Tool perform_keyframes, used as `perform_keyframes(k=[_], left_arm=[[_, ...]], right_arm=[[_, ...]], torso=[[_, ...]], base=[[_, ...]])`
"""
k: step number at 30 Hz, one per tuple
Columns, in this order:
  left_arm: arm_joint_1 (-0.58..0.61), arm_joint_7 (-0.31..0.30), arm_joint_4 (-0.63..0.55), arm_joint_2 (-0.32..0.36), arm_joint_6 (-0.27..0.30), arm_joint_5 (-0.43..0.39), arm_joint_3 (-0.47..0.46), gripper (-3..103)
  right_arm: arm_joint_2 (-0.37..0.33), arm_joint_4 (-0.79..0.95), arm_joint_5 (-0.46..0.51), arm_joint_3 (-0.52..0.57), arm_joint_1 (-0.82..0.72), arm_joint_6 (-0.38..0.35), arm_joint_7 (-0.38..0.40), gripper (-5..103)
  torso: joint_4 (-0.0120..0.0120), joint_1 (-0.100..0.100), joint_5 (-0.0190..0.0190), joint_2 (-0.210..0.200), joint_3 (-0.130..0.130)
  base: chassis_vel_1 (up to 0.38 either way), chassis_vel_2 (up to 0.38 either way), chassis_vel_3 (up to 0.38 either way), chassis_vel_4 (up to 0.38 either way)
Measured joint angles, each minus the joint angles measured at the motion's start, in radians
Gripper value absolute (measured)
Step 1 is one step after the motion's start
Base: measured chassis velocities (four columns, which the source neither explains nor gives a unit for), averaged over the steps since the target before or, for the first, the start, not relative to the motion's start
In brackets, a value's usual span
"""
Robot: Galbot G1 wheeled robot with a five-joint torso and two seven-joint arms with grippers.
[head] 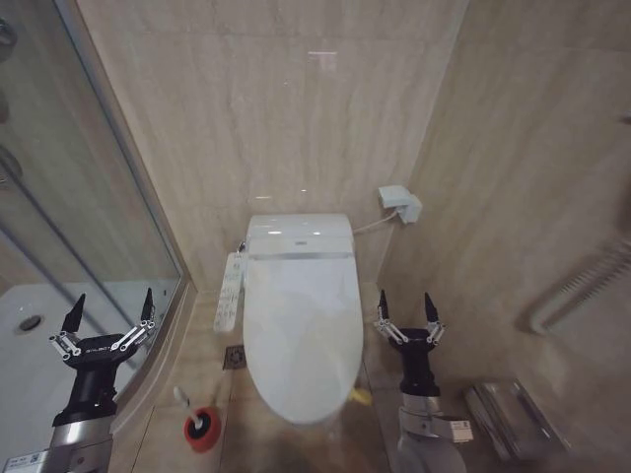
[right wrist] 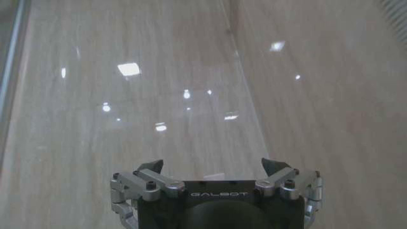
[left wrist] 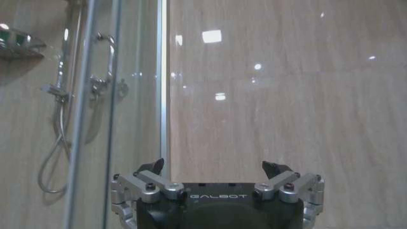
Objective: Open the toilet lid, clean the toilet bowl with a toilet brush, close the toilet lid, and flush.
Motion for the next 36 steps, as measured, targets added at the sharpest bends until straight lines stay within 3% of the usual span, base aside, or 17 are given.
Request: perform_keyframes(k=[15, 36], left_arm=[[-0.015, 0.007, 0.024, -0.005, 0.005, 0.003, 0.008, 100], [-0.024, 0.007, 0.053, -0.008, 0.004, 0.003, 0.0, 100]], right_arm=[[-0.01, -0.035, 0.018, 0.011, 0.02, 0.005, 0.01, 100], [-0.021, -0.048, 0.014, 0.009, 0.025, -0.006, 0.016, 100]], torso=[[0.0, -0.001, 0.0008, 0.0, 0.0], [0.0001, 0.0, 0.0006, 0.0, 0.0]], base=[[0.323, -0.317, -0.308, 0.313], [-0.025, 0.01, 0.021, -0.016]])
